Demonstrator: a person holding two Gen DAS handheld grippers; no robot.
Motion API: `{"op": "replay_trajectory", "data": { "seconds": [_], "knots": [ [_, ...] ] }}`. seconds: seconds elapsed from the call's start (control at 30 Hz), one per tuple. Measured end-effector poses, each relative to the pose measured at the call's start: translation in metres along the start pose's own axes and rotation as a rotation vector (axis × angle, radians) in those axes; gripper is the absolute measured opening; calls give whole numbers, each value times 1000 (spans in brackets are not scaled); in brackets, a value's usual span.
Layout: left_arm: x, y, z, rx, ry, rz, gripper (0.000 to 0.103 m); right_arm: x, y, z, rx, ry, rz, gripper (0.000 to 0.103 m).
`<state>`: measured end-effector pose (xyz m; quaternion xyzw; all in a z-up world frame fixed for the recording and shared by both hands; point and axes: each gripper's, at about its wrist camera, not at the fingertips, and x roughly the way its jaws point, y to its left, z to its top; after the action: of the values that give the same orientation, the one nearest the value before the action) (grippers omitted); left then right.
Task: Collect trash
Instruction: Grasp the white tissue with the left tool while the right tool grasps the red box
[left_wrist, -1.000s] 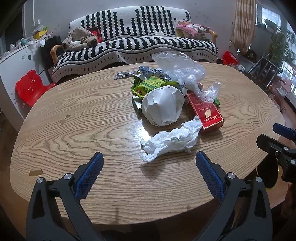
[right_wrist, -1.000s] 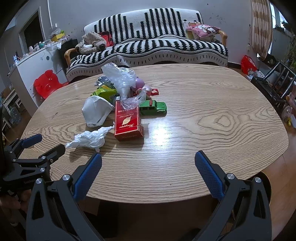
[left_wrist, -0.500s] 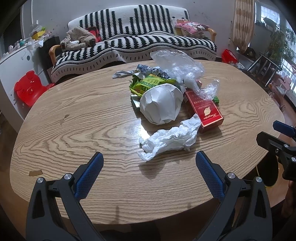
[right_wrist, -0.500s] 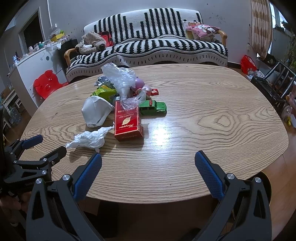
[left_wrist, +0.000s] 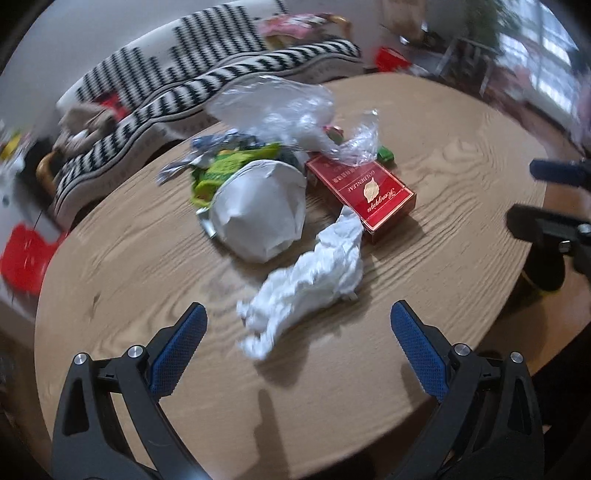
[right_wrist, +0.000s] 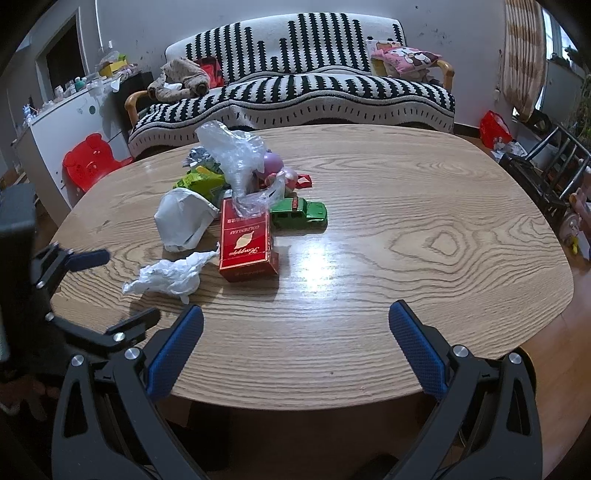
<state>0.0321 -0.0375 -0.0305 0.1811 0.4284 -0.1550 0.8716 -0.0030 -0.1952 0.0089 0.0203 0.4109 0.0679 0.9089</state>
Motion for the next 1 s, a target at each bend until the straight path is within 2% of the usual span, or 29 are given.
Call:
{"op": "replay_trajectory", "data": {
  "seconds": [0.13,0.27,0.33,0.37,0.43,0.47,0.5,0.63,0.8,0.9,1.0],
  "knots": [
    [24,6,4,49,32,-84,97,7,0,3,-6,15,-11,97],
    [37,11,5,72,40,-87,95,17,-1,6,-9,33,-29,97],
    [40,14,6,68,47,-87,76,26,1,9,-9,49,-32,97],
    [45,17,9,57,63,-104,70,31,3,11,-15,57,-36,97],
    [44,19,9,38,77,-124,35,39,9,15,-32,65,-42,97],
    [40,20,9,37,76,-124,25,45,13,18,-47,70,-44,97],
    [36,19,8,37,71,-126,22,49,17,19,-58,73,-46,97],
    [13,32,0,-42,54,-159,19,72,31,28,-100,85,-54,97],
    [-13,65,-2,-182,-45,-160,19,104,48,36,-152,94,-61,92],
    [-14,78,-3,-249,-52,-155,19,113,63,43,-200,69,-70,91],
    [-18,75,-6,-286,-51,-153,19,118,74,46,-209,68,-49,88]
  ]
}}
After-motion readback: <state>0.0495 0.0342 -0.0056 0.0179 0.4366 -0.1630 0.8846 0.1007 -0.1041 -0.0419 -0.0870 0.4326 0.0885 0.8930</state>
